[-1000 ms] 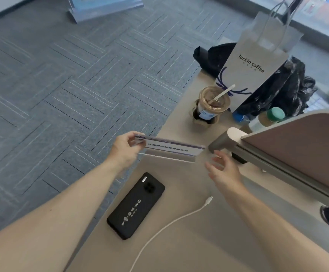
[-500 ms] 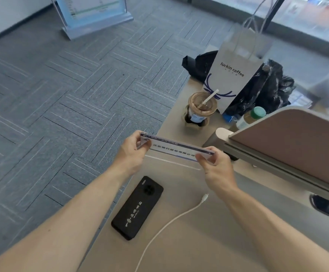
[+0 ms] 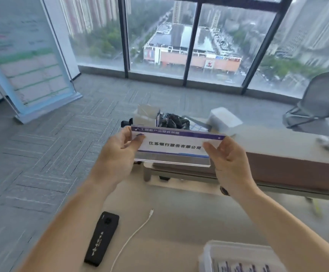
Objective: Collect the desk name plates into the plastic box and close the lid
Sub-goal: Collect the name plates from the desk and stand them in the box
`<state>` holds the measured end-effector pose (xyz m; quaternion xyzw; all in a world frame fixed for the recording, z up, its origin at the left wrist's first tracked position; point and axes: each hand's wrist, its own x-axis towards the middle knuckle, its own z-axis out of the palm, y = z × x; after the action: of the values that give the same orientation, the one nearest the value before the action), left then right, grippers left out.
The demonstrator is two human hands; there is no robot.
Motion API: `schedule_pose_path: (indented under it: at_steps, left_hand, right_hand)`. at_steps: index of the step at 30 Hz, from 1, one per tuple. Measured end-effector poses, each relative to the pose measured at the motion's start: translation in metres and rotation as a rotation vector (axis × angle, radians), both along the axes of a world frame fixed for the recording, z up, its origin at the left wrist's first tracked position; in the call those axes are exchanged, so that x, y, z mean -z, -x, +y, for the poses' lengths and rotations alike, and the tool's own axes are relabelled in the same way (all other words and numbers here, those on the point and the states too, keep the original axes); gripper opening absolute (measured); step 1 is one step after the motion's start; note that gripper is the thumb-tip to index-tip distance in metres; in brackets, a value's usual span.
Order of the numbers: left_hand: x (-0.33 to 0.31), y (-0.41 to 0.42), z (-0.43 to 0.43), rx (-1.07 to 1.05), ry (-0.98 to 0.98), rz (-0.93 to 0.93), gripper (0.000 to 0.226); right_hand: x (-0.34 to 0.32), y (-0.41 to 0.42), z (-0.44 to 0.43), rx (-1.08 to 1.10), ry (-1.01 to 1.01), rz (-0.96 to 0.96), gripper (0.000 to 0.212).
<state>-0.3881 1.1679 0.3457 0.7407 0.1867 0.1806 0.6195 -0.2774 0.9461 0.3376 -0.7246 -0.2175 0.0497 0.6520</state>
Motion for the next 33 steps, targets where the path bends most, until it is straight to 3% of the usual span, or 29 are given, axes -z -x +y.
schedule_pose_path:
  at_steps: [10,11,13,16,18,21,24,26,29,33]
  left_hand:
    - [-0.042,-0.021,-0.211,0.078,-0.163,0.068,0.012]
    - [-0.043,-0.022,-0.237,0.047,-0.233,0.076,0.007]
    - [-0.048,-0.027,-0.293,-0.019,-0.498,0.046,0.029]
    - [-0.056,-0.040,-0.363,0.166,-0.870,-0.002,0.059]
    - [-0.059,-0.051,-0.402,0.379,-0.979,0.118,0.050]
    - [-0.056,-0.065,-0.442,0.534,-1.054,0.247,0.011]
    - [-0.045,-0.070,-0.459,0.560,-1.067,0.232,0.006]
    - [-0.039,-0.070,-0.465,0.536,-0.993,0.210,0.008]
    - [-0.023,-0.068,-0.466,0.441,-0.740,0.210,0.009]
    - [0.012,-0.064,-0.466,0.329,-0.427,0.304,0.010]
  right_hand:
    - [-0.023,0.002,-0.221,0.111,-0.178,0.051,0.017]
    - [-0.022,0.002,-0.246,0.098,-0.206,0.061,0.017]
    - [-0.019,0.003,-0.296,0.088,-0.225,0.058,0.012]
    - [-0.010,0.003,-0.354,0.091,-0.130,0.030,0.007]
    - [-0.003,0.002,-0.381,0.060,-0.119,0.016,0.006]
    - [0.007,0.004,-0.408,0.058,-0.056,-0.042,0.011]
    - [0.022,0.011,-0.428,0.136,0.011,-0.075,0.009]
    - [0.034,0.014,-0.435,0.279,0.078,-0.058,0.034]
    - [0.052,0.030,-0.436,0.310,0.031,0.182,0.068]
    - [0.086,0.048,-0.418,0.153,-0.052,0.513,0.067]
